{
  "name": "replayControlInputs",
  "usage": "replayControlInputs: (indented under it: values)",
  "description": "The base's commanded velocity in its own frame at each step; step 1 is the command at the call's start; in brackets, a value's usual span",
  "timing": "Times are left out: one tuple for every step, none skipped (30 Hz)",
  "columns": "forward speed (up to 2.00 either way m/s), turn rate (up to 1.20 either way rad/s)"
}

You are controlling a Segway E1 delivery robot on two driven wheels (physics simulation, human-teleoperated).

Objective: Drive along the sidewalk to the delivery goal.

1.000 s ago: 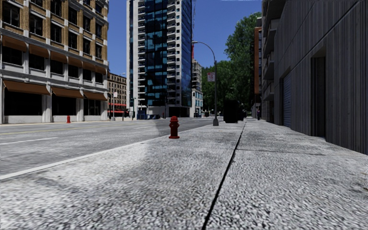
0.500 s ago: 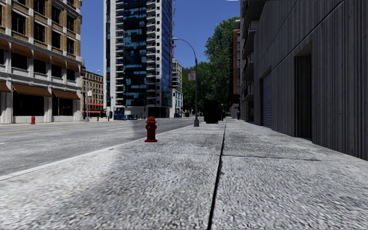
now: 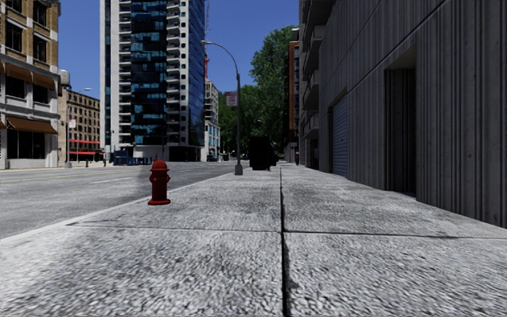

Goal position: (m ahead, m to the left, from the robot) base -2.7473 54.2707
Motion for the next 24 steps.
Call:
replayControlInputs:
  values:
    - [2.00,-0.38]
    - [2.00,-0.38]
    - [2.00,-0.38]
    - [2.00,-0.38]
    - [2.00,-0.38]
    - [2.00,-0.38]
    - [2.00,-0.38]
    - [2.00,-0.38]
    - [2.00,-0.38]
    - [2.00,-0.38]
    - [2.00,-0.38]
    - [2.00,-0.38]
    - [2.00,-0.38]
    - [2.00,-0.38]
    - [2.00,-0.38]
    - [2.00,-0.38]
    - [2.00,-0.35]
    - [2.00,-0.25]
    - [2.00,-0.21]
    - [2.00,-0.20]
    - [2.00,-0.20]
    - [2.00,-0.20]
    - [2.00,-0.09]
    - [2.00,0.00]
